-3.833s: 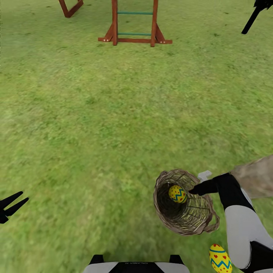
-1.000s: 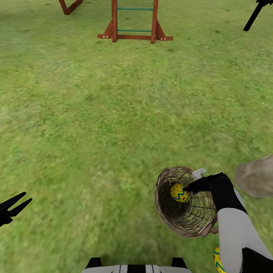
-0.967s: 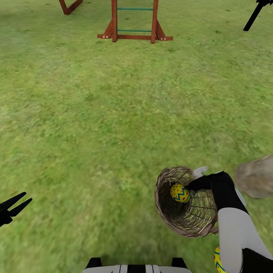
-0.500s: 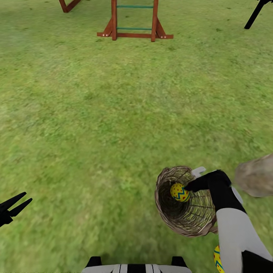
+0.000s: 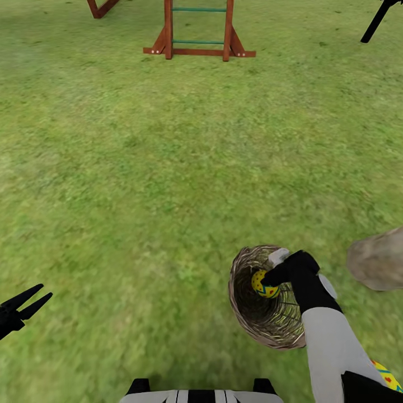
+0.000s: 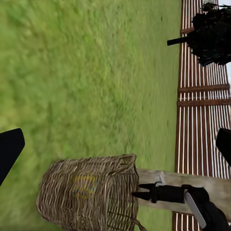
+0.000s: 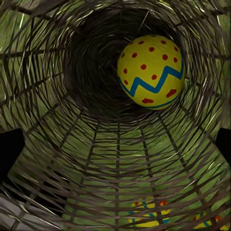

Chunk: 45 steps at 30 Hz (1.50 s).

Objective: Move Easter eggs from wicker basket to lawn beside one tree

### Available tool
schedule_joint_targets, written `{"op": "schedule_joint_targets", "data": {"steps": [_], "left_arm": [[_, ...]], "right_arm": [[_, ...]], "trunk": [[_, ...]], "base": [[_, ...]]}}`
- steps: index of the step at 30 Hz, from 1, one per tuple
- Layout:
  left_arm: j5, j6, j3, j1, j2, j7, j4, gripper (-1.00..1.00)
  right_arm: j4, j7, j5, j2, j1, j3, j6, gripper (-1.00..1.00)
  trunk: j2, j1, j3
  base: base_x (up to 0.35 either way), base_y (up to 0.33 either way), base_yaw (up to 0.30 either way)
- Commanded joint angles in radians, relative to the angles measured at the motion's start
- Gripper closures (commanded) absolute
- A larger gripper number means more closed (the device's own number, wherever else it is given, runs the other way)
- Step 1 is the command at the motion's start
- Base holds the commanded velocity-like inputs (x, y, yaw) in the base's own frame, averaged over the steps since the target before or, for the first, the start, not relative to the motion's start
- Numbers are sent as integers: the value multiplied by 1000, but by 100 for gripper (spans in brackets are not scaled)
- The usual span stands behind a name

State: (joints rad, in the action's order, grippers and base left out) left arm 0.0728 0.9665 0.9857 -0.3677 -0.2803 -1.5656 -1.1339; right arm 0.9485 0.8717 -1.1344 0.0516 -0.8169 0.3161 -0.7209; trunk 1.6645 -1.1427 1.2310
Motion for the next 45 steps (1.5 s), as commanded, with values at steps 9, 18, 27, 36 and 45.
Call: {"op": "schedule_joint_targets", "data": {"steps": [9,18,27,36,45], "left_arm": [[-2,11,1,0,6,-5,-4,-100],[-2,11,1,0,6,-5,-4,-100],[-2,11,1,0,6,-5,-4,-100],[-2,11,1,0,6,-5,-4,-100],[-2,11,1,0,9,-5,-4,-100]], "right_arm": [[-125,-194,-2,14,-1,17,66,-100],[-251,-370,118,8,-2,29,128,-100],[-360,-475,166,5,-2,29,261,-100],[-360,-476,166,4,-2,29,261,-100],[-358,-488,166,4,-2,31,262,-100]], "trunk": [[0,0,1],[0,0,1],[0,0,1],[0,0,1],[0,0,12]], "base": [[0,0,0],[0,0,0],[0,0,0],[0,0,0],[0,0,0]]}}
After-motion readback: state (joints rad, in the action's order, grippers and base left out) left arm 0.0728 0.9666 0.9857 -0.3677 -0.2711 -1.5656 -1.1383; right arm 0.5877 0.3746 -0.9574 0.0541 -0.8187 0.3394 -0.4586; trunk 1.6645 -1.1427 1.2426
